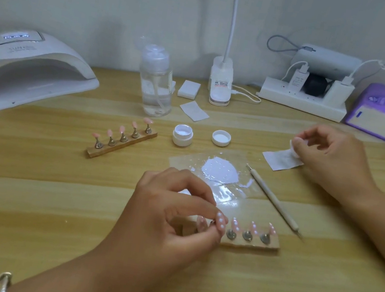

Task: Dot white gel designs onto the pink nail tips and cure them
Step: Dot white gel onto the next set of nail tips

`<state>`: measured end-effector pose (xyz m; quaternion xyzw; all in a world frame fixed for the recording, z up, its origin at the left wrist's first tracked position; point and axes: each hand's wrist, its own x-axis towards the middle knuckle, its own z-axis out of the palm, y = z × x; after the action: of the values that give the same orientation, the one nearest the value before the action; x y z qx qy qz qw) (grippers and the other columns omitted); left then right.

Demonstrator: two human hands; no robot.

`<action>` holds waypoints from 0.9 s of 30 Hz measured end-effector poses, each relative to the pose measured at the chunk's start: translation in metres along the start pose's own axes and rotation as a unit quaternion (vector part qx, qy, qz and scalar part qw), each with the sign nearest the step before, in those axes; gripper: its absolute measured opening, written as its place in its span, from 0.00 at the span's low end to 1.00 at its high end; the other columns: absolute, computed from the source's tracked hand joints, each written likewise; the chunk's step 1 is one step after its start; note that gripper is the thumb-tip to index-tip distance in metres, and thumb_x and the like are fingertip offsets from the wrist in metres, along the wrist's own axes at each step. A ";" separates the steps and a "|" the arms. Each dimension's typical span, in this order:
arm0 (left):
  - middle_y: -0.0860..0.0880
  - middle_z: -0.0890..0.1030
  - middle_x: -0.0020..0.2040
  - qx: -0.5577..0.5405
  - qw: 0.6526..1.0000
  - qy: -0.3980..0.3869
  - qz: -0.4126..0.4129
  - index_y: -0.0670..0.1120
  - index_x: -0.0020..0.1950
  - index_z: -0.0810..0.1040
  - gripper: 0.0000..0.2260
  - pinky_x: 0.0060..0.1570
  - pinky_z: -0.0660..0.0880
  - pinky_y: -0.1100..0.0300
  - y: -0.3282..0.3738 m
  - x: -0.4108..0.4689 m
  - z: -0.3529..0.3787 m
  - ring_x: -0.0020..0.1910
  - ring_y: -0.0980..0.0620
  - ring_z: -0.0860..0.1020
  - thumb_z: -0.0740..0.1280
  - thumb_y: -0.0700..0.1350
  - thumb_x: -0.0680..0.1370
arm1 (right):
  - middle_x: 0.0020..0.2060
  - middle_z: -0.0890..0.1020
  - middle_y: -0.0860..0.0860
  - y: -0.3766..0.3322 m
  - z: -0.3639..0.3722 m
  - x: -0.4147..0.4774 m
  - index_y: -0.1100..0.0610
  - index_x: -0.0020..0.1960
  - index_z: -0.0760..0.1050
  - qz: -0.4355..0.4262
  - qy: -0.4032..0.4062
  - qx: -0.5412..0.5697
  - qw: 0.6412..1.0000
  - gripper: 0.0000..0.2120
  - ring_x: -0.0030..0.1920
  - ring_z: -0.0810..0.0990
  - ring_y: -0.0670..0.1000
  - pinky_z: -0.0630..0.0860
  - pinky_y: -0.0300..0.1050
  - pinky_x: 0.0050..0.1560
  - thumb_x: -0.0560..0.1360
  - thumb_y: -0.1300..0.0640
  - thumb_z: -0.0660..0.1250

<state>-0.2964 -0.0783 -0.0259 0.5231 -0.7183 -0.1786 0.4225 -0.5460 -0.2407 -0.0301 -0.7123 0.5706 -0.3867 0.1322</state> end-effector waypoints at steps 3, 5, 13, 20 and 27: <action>0.58 0.79 0.44 0.016 1.000 -0.004 -0.007 0.58 0.37 0.85 0.02 0.52 0.63 0.66 -0.002 0.000 0.002 0.47 0.58 0.77 0.75 0.50 0.68 | 0.35 0.79 0.41 0.007 0.003 0.000 0.50 0.42 0.78 0.002 0.010 -0.017 1.000 0.05 0.34 0.75 0.30 0.66 0.21 0.38 0.74 0.59 0.72; 0.58 0.78 0.44 0.022 1.000 -0.011 -0.008 0.57 0.37 0.85 0.02 0.51 0.62 0.66 -0.002 0.000 0.002 0.47 0.60 0.76 0.73 0.52 0.69 | 0.36 0.78 0.40 0.007 0.004 -0.001 0.51 0.42 0.78 -0.009 0.017 -0.020 1.000 0.04 0.36 0.74 0.29 0.65 0.21 0.38 0.74 0.59 0.71; 0.59 0.77 0.47 0.036 0.999 -0.032 -0.023 0.57 0.38 0.86 0.01 0.53 0.62 0.69 -0.001 0.002 0.004 0.48 0.61 0.75 0.74 0.52 0.68 | 0.36 0.78 0.41 0.010 0.005 0.000 0.52 0.42 0.79 -0.012 0.019 -0.013 1.000 0.04 0.36 0.74 0.29 0.65 0.21 0.38 0.74 0.59 0.71; 0.60 0.76 0.48 0.032 0.998 -0.040 -0.036 0.58 0.38 0.85 0.04 0.54 0.61 0.68 0.000 0.004 0.003 0.51 0.58 0.76 0.73 0.55 0.67 | 0.36 0.79 0.43 0.010 0.005 0.001 0.52 0.43 0.79 -0.011 0.014 -0.011 1.000 0.03 0.37 0.74 0.30 0.65 0.22 0.39 0.74 0.59 0.71; 0.61 0.77 0.49 -0.036 0.997 -0.041 -0.061 0.57 0.42 0.85 0.11 0.56 0.71 0.51 -0.002 0.005 0.003 0.53 0.58 0.77 0.71 0.59 0.64 | 0.37 0.79 0.43 0.010 0.006 0.001 0.53 0.43 0.79 -0.012 0.007 -0.021 1.000 0.02 0.37 0.74 0.30 0.66 0.22 0.38 0.74 0.59 0.71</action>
<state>-0.2984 -0.0843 -0.0272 0.5426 -0.6950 -0.2507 0.3996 -0.5491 -0.2461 -0.0401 -0.7186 0.5713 -0.3815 0.1085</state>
